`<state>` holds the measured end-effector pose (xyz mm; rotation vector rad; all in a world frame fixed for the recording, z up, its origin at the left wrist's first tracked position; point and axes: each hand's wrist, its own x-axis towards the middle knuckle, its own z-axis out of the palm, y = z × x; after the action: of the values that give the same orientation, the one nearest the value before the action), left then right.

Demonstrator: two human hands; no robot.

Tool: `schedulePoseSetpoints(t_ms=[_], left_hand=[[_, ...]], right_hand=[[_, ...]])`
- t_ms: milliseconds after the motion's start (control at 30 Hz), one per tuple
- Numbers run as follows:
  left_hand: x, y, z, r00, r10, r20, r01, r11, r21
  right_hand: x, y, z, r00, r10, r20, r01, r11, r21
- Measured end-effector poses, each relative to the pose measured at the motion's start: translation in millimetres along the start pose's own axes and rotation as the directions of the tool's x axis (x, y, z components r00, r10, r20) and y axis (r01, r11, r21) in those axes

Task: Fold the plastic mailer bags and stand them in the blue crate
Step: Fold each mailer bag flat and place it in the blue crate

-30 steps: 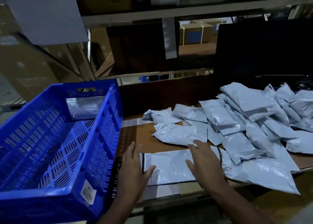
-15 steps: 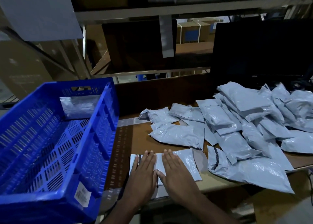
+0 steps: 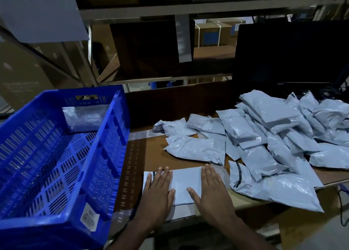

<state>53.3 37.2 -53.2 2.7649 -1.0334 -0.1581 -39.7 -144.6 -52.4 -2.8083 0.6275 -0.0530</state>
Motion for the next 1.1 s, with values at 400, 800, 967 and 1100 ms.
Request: schedulePoseSetpoints(t_ms=[400, 800, 967, 1100], left_hand=[[0.6, -1.2, -15.4, 0.999, -0.01, 0.038, 0.018, 0.98, -0.199], [-55.1, -13.3, -23.2, 0.987, 0.144, -0.069, -0.159, 0.924, -0.347], [-64.4, -10.2, -30.9, 0.986, 0.092, -0.139, -0.142, 0.898, -0.416], [-62.7, -0.7, -57.6, 0.941, -0.035, -0.336, -0.157, 0.836, -0.526]], right_hand=[[-27.4, 1.1, -34.6, 0.914, -0.371, 0.165, 0.374, 0.927, 0.015], [-43.0, 35.3, -43.7, 0.863, -0.493, 0.11, 0.482, 0.869, 0.113], [-45.6, 40.2, -47.0, 0.875, -0.483, -0.029, 0.478, 0.854, 0.206], [-36.7, 34.3, -70.2, 0.939, -0.299, -0.169, 0.343, 0.824, 0.451]])
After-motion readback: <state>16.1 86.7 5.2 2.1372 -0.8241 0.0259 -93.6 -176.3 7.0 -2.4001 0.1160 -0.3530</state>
